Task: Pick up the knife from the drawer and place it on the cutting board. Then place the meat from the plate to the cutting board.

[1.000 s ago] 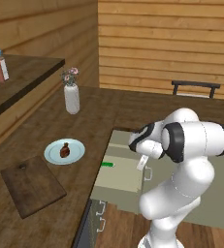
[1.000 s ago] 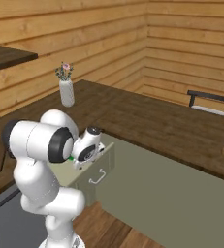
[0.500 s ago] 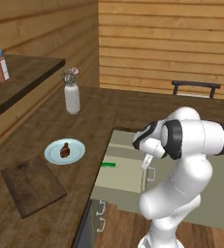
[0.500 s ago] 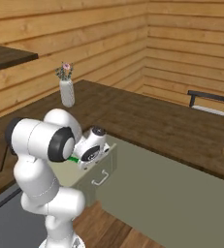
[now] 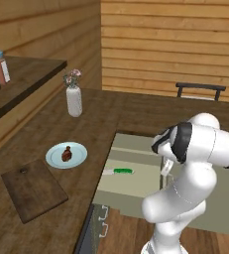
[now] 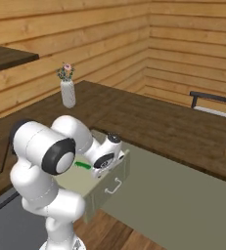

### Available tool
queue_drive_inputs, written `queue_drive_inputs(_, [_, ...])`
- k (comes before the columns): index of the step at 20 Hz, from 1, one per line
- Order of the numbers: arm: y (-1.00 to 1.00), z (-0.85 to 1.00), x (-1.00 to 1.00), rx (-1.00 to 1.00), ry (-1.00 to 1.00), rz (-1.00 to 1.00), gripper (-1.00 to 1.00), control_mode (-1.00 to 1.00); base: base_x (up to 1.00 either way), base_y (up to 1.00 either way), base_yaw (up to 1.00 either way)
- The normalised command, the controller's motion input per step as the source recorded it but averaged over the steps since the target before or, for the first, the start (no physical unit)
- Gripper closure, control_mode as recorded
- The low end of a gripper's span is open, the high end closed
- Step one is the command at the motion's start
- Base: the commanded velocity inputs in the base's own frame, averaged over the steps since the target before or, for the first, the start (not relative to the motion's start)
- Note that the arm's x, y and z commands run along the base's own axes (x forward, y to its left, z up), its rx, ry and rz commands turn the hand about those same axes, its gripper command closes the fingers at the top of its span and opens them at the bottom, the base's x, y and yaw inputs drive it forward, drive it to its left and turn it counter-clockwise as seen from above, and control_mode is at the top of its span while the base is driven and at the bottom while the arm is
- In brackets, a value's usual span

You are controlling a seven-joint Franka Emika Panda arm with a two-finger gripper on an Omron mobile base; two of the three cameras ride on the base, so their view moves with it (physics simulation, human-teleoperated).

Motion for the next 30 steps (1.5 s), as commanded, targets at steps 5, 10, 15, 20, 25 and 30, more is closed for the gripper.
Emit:
queue_drive_inputs(5, [-1.00,-0.28,-0.37,-0.01,0.09,-0.03,-1.00,-1.00,0.00,0.00,0.00])
queue_drive_inputs(10, [-0.97,-0.13,-0.29,-0.04,0.11,-0.04,-1.00,-1.00,0.00,0.00,0.00])
queue_drive_inputs(15, [-0.20,0.18,-0.01,-0.11,0.08,-0.01,-1.00,-1.00,0.00,0.00,0.00])
queue_drive_inputs(20, [0.75,0.71,0.00,-0.21,0.00,0.01,-1.00,-1.00,0.00,0.00,0.00])
queue_drive_inputs(25, [0.97,0.25,0.06,-0.05,0.03,0.01,-1.00,-1.00,0.00,0.00,0.00])
queue_drive_inputs(30, [0.70,-0.02,0.25,0.10,-0.01,0.03,-1.00,-1.00,0.00,0.00,0.00])
